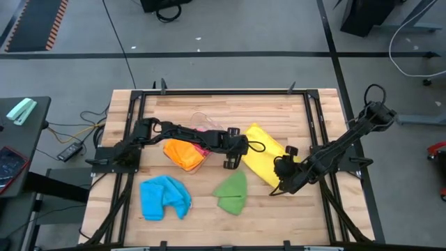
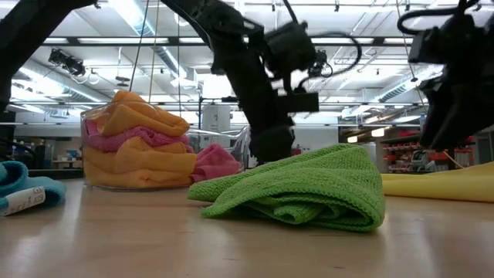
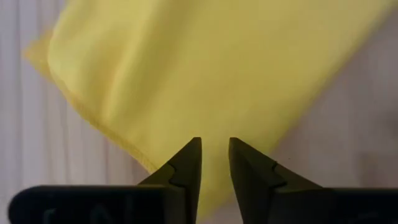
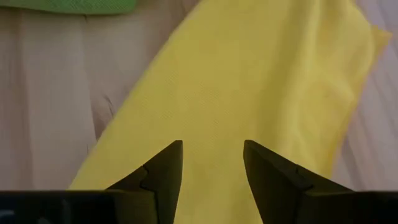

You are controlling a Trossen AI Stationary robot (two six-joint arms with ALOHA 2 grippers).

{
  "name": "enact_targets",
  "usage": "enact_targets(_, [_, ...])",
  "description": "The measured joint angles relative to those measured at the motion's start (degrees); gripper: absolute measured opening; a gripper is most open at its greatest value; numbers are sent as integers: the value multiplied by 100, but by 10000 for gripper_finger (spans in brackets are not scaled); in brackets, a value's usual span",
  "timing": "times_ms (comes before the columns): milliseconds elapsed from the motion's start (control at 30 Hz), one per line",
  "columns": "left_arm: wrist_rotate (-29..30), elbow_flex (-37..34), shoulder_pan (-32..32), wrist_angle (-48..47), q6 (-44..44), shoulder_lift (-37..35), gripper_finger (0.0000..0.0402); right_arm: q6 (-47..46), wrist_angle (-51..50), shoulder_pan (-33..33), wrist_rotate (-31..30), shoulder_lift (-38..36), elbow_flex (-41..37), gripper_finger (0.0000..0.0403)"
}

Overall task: Fold microfiber towels
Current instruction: Fold the yellow microfiber towel

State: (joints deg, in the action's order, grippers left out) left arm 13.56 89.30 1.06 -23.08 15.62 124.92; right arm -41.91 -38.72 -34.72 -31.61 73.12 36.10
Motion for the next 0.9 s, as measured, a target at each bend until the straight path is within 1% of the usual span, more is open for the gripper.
enact_targets(100, [4,9,44,-102,-221,160,92,100,593,124,-9,0,-353,178])
enact_targets(233, [-43,29,13,-573,-632,145,82,82,1193,369,4,0,-786,178])
enact_targets(367, [-240,-6,-94,-1092,-1060,-42,68,-93,1360,771,271,0,-1042,178])
enact_targets(467, [-627,-9,-194,-1191,-1207,-149,58,-88,1348,1054,355,0,-1139,178])
enact_targets(500, [-673,-9,-230,-1174,-1207,-181,56,-19,1358,1145,361,0,-1157,178])
enact_targets(633, [-699,-9,-344,-1059,-1162,-265,47,570,1298,1504,379,0,-1167,178])
enact_targets(767, [-679,-5,-351,-817,-1125,-359,43,1544,1290,1881,346,0,-1167,178])
enact_targets(900, [-645,-7,-347,-814,-870,-428,46,2116,1208,2226,328,0,-1127,178])
